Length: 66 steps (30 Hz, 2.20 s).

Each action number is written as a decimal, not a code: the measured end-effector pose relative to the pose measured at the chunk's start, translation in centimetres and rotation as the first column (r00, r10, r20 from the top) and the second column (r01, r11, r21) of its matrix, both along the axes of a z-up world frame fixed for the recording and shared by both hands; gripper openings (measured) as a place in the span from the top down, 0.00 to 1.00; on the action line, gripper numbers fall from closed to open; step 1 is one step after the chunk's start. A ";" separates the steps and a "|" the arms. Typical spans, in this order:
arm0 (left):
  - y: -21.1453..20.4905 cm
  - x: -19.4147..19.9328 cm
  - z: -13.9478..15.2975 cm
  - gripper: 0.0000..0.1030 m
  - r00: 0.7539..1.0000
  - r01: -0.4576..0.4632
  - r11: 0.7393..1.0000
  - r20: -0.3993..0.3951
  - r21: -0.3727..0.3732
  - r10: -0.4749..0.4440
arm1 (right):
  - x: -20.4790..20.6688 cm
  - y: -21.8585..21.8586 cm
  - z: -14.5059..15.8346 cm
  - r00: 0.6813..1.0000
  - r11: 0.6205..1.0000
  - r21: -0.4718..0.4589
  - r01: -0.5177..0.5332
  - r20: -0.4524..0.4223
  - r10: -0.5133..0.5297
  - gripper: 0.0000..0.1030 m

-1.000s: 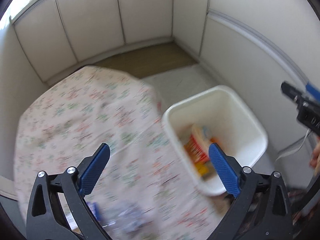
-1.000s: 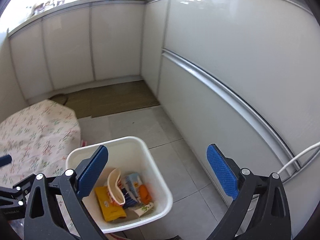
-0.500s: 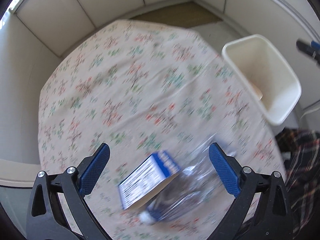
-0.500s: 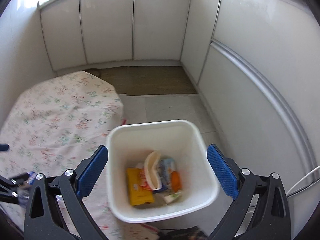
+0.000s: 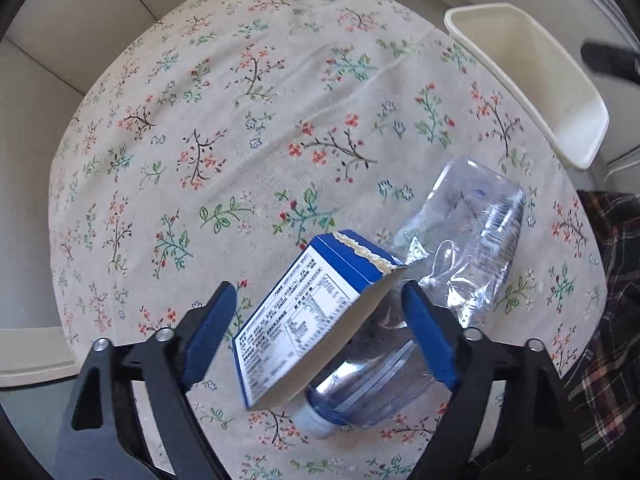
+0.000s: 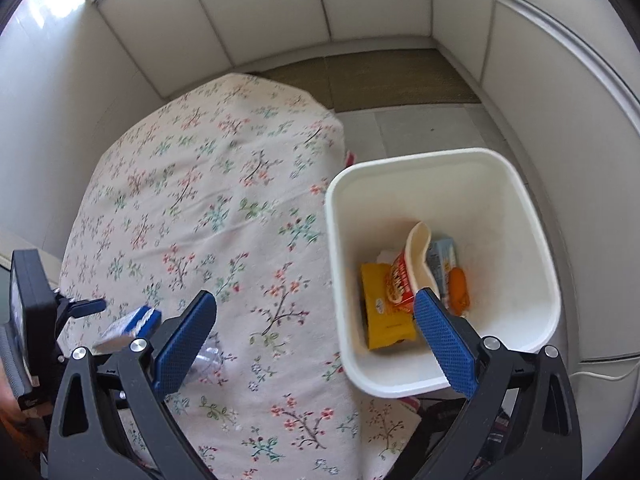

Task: Collect trash
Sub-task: 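Grasp the blue-and-white box with the left gripper while the right gripper grasps the clear plastic bottle, then carry the box and the plastic bottle with both grippers over the white bin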

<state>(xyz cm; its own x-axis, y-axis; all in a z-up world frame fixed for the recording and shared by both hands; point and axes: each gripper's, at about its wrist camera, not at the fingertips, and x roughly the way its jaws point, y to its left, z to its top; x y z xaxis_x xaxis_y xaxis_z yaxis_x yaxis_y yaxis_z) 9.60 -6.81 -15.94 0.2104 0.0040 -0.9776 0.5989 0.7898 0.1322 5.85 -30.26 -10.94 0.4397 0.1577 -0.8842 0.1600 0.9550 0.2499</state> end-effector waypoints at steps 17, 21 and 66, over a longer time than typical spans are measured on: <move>10.1 1.2 1.8 0.86 0.957 -0.233 0.916 0.093 -0.325 0.277 | -2.2 9.5 -6.2 0.971 0.967 0.222 0.125 -0.227 -0.073 0.07; 11.6 2.2 2.3 0.86 0.937 -0.289 0.865 0.065 -0.411 0.343 | -3.1 12.0 -8.0 0.951 0.946 0.251 0.205 -0.280 -0.132 0.07; 12.5 0.5 10.4 0.86 0.869 -0.259 0.686 0.147 -0.680 0.473 | 0.6 1.4 4.3 0.934 0.957 0.240 0.163 0.274 -0.228 0.79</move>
